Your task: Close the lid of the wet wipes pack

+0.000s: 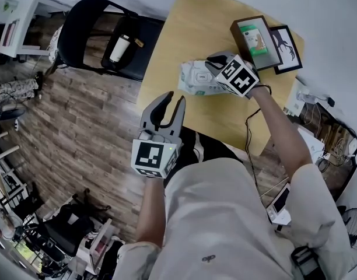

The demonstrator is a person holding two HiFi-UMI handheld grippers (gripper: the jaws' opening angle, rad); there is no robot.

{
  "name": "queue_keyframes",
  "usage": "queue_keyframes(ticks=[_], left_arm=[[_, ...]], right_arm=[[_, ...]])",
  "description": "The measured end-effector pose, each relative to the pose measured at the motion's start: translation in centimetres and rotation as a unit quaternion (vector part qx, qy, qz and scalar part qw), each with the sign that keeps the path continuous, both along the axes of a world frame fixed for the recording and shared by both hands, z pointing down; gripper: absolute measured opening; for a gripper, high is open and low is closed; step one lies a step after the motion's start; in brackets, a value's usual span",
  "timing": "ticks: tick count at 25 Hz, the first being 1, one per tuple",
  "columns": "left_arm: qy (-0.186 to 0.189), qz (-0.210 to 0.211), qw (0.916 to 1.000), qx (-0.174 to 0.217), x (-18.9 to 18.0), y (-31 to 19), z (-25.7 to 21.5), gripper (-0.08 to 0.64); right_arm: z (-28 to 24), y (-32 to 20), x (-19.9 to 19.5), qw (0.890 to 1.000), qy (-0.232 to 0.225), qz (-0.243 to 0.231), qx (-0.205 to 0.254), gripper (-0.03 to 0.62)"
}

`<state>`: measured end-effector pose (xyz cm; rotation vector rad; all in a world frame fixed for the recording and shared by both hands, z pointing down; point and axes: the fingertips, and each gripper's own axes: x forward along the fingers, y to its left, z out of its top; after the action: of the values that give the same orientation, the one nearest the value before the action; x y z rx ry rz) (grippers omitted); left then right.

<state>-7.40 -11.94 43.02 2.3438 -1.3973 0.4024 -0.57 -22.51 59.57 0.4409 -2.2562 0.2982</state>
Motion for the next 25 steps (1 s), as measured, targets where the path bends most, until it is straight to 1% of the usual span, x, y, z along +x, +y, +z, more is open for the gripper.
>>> queue_keyframes(ticks=[10,25], left_arm=[[0.004,0.006,1.0,0.005,-0.1,0.4,-0.6,0.095],[0.005,0.005,1.0,0.004,-0.2,0.1,-0.4,0.095]], right_arm=[[-0.6,1.8,-0.3,1.0,-0.001,-0.005,0.0,0.034],[0.7,5.6,-0.2,0.999,0.009,-0.026,-0.024,0.046]])
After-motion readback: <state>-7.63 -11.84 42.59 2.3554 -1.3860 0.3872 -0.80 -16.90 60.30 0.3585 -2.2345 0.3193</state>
